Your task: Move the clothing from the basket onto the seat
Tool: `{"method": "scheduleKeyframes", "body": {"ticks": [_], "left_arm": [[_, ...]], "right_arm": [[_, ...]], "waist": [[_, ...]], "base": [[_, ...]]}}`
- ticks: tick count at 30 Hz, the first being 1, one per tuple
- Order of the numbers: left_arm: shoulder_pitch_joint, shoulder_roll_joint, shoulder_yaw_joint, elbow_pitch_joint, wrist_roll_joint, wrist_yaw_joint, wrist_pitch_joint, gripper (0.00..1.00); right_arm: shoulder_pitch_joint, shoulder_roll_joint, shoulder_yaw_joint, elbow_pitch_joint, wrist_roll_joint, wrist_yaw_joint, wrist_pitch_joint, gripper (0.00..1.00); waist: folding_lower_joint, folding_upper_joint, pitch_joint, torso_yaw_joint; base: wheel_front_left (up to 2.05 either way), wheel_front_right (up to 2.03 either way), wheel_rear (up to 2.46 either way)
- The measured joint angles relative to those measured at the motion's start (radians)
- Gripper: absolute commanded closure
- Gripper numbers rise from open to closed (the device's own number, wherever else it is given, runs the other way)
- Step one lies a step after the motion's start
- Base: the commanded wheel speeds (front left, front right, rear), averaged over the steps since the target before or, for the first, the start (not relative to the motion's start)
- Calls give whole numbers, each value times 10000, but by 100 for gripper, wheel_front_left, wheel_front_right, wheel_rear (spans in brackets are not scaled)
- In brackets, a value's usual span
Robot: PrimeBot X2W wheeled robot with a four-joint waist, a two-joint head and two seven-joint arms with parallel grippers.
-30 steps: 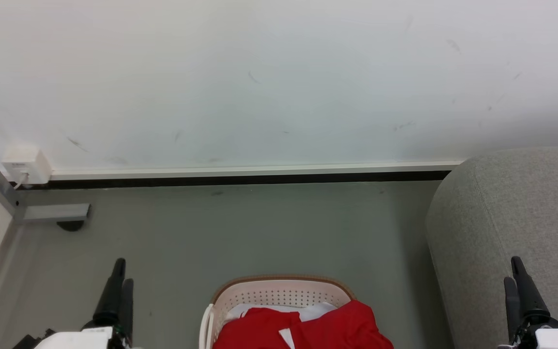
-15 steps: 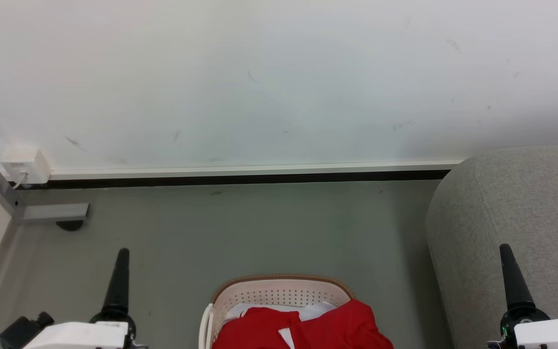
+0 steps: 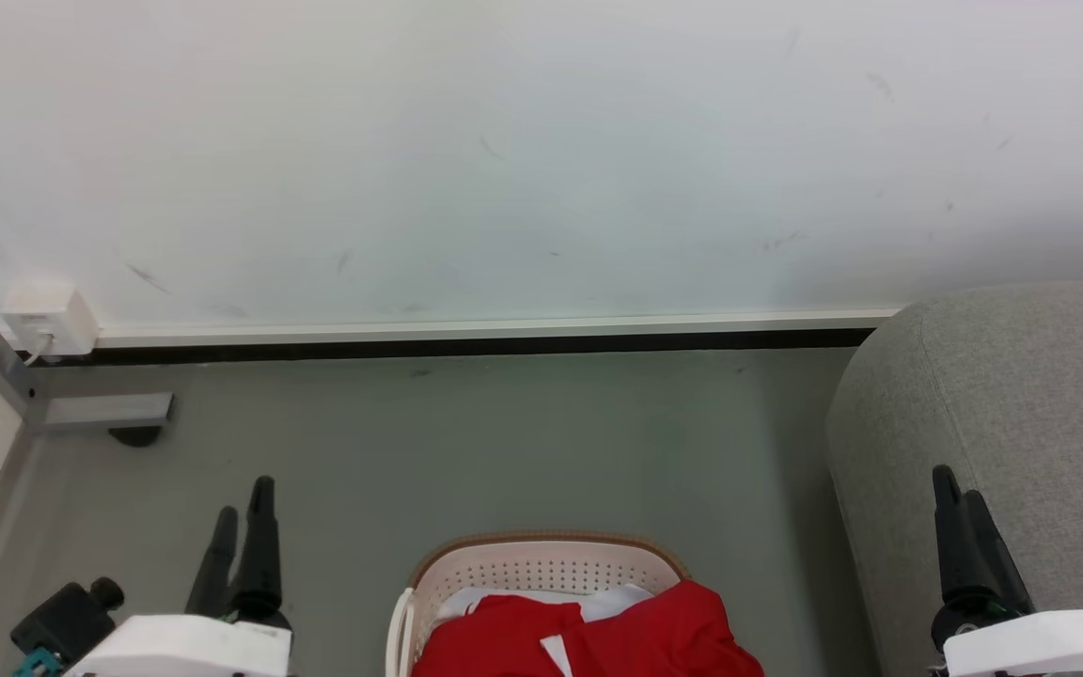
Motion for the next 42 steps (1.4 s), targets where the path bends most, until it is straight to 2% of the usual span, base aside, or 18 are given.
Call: {"method": "scheduleKeyframes", "body": {"ticks": [8, 20, 42], "left_arm": [[0, 67, -280, -19, 1553, 295, -215, 0], [-20, 265, -566, 370, 2941, 627, -589, 0], [-146, 355, -892, 504, 4989, 727, -1129, 0]], "right_arm": [[-74, -81, 299, 219, -1724, 2, -245, 0], [-139, -88, 384, 579, -3685, 2, -575, 0], [-214, 109, 435, 755, -5906, 2, -1151, 0]], "waist": [[0, 0, -13, 3], [0, 0, -55, 7], [0, 0, -78, 17]], "base": [[0, 0, 0], [0, 0, 0], [0, 0, 0]]}}
